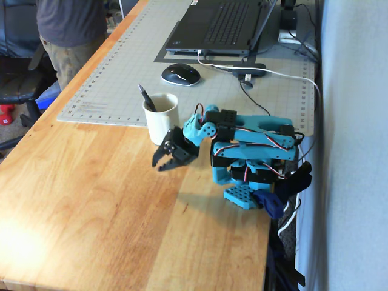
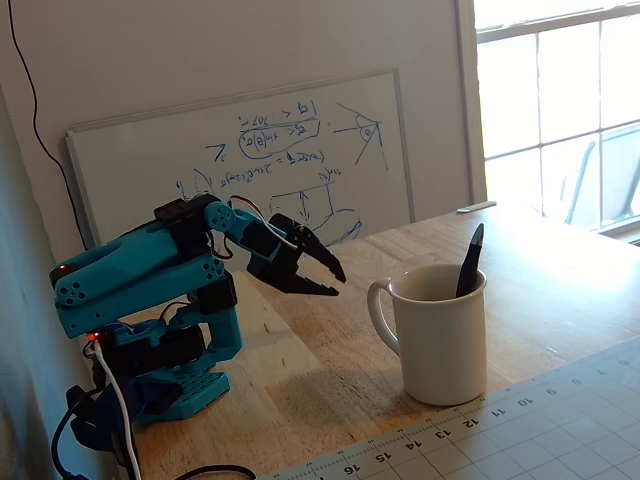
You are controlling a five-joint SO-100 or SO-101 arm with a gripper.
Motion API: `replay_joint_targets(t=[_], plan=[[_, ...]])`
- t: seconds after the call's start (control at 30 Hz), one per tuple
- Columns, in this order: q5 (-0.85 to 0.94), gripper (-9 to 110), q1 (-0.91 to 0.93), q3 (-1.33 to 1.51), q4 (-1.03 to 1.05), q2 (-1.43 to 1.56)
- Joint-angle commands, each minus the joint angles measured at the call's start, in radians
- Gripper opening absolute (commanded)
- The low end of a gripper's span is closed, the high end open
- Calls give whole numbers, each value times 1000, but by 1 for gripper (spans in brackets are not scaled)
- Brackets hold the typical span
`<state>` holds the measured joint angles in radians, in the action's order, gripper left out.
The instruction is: Grasp a pen and put it in a mug.
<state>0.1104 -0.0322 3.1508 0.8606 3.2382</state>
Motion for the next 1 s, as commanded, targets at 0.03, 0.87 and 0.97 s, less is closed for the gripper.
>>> replay_joint_targets(t=[0.03,0.87,0.97], plan=[[2,5,-9,-12,38,0],[-15,4,-8,-12,291,84],[-14,4,-12,-12,293,84]])
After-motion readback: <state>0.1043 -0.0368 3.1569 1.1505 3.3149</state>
